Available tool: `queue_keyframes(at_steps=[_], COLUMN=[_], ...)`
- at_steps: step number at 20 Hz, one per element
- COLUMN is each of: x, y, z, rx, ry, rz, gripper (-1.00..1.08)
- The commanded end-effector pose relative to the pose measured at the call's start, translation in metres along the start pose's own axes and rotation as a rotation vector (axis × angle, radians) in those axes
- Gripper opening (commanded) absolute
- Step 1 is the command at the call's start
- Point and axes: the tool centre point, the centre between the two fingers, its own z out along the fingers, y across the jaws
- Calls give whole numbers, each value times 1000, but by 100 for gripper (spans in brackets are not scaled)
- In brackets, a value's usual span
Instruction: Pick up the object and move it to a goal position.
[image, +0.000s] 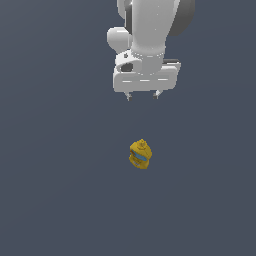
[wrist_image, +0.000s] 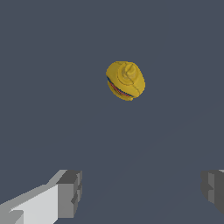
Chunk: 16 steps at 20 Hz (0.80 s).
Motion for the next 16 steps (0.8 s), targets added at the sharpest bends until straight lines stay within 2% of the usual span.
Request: queue_keyframes(at_steps=[1, 9, 16], x=[0, -9, -7], y=[0, 8, 8], z=[0, 14, 15], rx=[0, -8, -8], ry=[0, -46, -45], rz=[0, 34, 23], gripper=[100, 100, 100])
